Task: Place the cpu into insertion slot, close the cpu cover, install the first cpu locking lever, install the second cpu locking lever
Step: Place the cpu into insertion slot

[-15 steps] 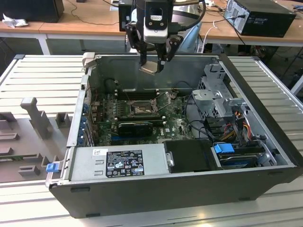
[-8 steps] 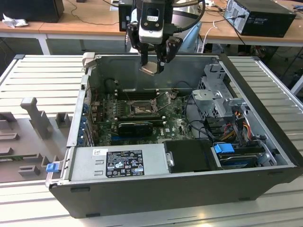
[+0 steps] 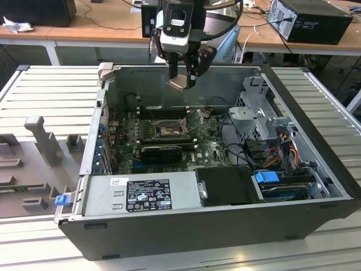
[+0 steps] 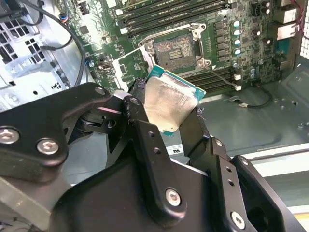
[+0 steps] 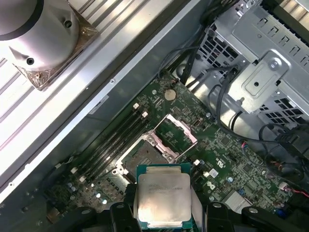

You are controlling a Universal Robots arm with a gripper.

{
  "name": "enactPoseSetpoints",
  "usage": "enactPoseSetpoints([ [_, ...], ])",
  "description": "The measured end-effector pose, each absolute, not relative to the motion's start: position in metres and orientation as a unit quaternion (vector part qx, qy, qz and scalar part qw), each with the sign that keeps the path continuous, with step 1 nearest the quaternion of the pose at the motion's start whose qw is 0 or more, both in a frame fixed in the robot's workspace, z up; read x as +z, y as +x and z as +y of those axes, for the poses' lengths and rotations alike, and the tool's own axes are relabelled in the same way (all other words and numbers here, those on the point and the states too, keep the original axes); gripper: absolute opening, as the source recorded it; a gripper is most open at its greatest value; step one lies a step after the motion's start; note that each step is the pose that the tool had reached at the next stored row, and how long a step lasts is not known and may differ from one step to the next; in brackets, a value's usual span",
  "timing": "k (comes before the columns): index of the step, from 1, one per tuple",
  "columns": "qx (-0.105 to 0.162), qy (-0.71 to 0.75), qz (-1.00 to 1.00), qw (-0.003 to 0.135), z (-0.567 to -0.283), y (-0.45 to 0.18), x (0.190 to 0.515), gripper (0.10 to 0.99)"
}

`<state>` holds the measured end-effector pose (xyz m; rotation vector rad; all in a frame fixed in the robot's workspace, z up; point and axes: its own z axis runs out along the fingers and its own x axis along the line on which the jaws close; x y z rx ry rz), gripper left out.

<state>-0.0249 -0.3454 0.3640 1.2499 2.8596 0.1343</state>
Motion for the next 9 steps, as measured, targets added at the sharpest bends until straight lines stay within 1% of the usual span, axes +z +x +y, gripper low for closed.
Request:
enactPoseSetpoints([
  [9,0.042,0.429,0.902,0.01,-0.3454,-0.0249,0.3604,0.529],
])
